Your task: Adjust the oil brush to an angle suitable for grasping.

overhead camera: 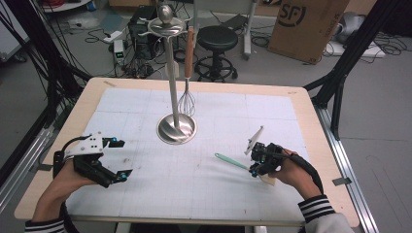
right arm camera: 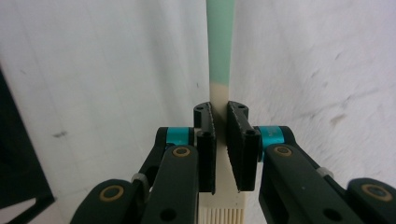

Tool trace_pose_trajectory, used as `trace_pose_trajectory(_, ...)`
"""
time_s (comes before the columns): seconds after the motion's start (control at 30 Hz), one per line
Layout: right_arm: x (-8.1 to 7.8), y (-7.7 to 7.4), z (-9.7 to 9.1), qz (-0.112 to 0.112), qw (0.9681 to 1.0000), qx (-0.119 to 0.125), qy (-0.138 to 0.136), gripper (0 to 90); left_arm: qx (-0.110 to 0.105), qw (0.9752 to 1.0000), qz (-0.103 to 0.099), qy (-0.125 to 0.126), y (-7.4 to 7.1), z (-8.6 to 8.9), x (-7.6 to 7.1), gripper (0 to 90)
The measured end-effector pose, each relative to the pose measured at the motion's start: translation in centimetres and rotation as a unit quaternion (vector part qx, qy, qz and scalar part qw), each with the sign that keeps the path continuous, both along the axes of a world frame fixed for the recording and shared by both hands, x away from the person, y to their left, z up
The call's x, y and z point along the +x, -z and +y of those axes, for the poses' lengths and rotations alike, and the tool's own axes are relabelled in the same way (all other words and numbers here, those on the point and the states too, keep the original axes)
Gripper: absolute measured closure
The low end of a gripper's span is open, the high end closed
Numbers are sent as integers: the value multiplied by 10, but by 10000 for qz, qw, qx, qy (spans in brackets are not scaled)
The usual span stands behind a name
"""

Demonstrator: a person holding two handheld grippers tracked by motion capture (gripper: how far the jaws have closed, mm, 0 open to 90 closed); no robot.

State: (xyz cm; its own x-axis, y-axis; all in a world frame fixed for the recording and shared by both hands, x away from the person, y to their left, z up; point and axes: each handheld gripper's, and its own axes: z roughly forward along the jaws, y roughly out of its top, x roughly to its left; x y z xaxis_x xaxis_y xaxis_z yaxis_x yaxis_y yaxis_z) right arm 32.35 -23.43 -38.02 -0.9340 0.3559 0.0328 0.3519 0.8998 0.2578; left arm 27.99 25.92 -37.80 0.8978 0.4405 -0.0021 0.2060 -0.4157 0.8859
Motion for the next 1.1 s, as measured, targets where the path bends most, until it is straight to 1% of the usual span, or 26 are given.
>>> trace_pose_trajectory(0.03,0,-4,0,-52,9999,120,-23,825,1,10000,6,2,0,0,0,17)
trace_pose_trajectory(0.13,-1,-13,-1,-96,9988,479,-53,825,-7,10000,14,8,1,0,0,17)
trace_pose_trajectory(0.17,-1,-16,-1,-142,9980,604,-100,824,-3,10000,9,14,0,0,0,17)
trace_pose_trajectory(0.23,-2,-21,-1,-157,9962,840,-161,824,-14,10000,18,19,0,0,0,17)
trace_pose_trajectory(0.3,-4,-26,-1,-158,9932,1109,-307,825,-4,10000,17,18,1,0,0,17)
trace_pose_trajectory(0.37,-5,-31,0,-209,9886,1422,-446,824,1,10000,19,31,1,0,0,17)
trace_pose_trajectory(0.43,-7,-36,1,-194,9843,1689,-474,824,5,10000,18,26,1,0,0,17)
trace_pose_trajectory(0.53,-8,-44,4,-205,9759,2091,-590,824,-8,10000,29,17,1,-1,0,16)
trace_pose_trajectory(0.57,-8,-46,4,-233,9738,2174,-618,824,-11,10000,27,5,1,-1,0,17)
trace_pose_trajectory(0.63,-9,-52,8,-239,9685,2366,-736,824,-11,10000,17,19,1,0,0,17)
trace_pose_trajectory(0.67,-9,-55,10,-256,9652,2468,-826,824,-20,10000,16,21,0,0,0,16)
trace_pose_trajectory(0.7,-10,-57,12,-253,9610,2588,-944,824,-30,10000,15,16,0,0,0,17)
trace_pose_trajectory(0.73,-12,-60,14,-247,9570,2713,-1000,824,-31,10000,23,20,0,0,1,17)
trace_pose_trajectory(0.9,-13,-70,24,-250,9401,3172,-1225,824,-30,10000,17,20,1,0,1,17)
trace_pose_trajectory(0.97,-13,-75,27,-306,9348,3295,-1287,824,-31,10000,21,6,0,0,1,17)
trace_pose_trajectory(1.03,-13,-79,30,-327,9309,3400,-1291,823,-60,10000,30,21,1,0,1,17)
trace_pose_trajectory(1.07,-12,-81,32,-350,9295,3438,-1286,824,-62,10000,21,22,0,0,1,17)
trace_pose_trajectory(1.1,-12,-83,33,-355,9291,3447,-1295,823,-63,10000,27,25,1,0,1,17)
